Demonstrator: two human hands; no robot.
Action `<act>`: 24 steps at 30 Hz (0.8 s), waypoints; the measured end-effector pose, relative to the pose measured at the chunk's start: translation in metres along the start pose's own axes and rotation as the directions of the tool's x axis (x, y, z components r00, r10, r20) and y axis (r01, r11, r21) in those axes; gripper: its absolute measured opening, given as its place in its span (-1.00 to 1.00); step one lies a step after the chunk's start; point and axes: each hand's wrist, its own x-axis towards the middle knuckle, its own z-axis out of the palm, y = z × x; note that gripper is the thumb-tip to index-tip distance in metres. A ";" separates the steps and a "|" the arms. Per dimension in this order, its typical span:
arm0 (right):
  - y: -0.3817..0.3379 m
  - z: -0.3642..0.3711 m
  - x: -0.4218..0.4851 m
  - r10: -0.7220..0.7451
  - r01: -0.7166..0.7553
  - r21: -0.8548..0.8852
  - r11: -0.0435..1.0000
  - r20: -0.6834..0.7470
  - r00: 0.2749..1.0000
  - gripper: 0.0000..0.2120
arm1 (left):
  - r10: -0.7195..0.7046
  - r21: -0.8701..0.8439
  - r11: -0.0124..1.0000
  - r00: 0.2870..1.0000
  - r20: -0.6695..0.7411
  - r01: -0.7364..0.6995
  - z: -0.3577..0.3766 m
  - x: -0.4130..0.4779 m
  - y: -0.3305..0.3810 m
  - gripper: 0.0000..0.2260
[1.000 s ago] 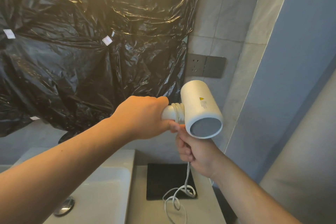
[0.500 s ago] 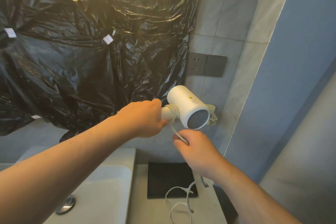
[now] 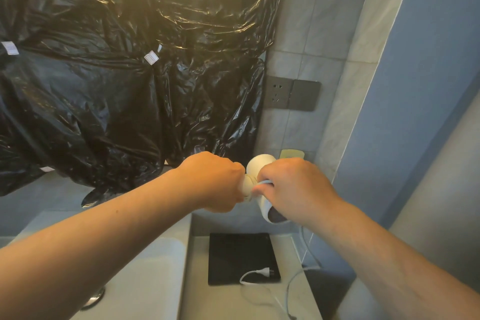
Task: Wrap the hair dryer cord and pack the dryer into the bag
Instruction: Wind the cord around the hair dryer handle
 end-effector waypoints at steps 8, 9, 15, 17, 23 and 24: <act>0.017 -0.015 0.011 0.157 -0.185 0.429 0.884 0.101 0.982 -0.86 | 0.176 -0.008 0.984 0.983 -0.058 -0.176 -0.015 -0.017 -0.005 -0.70; 0.018 -0.017 0.012 0.163 -0.196 0.458 0.867 0.110 0.980 -0.85 | 0.185 -0.003 0.983 0.980 -0.074 -0.186 -0.017 -0.018 -0.005 -0.69; 0.023 -0.028 0.016 0.143 -0.235 0.550 0.802 0.205 0.968 -0.80 | 0.276 0.051 0.961 0.951 -0.142 -0.272 -0.023 -0.027 -0.006 -0.66; 0.025 -0.027 0.019 0.106 -0.226 0.572 0.788 0.237 0.966 -0.83 | 0.285 0.072 0.958 0.946 -0.152 -0.277 -0.024 -0.027 -0.008 -0.65; 0.030 -0.013 0.024 0.045 -0.182 0.586 0.790 0.241 0.970 -0.92 | 0.315 0.166 0.941 0.944 -0.101 -0.296 -0.015 -0.022 -0.010 -0.60; 0.029 -0.011 0.023 0.037 -0.171 0.577 0.799 0.236 0.971 -0.92 | 0.329 0.183 0.934 0.938 -0.105 -0.308 -0.012 -0.021 -0.010 -0.60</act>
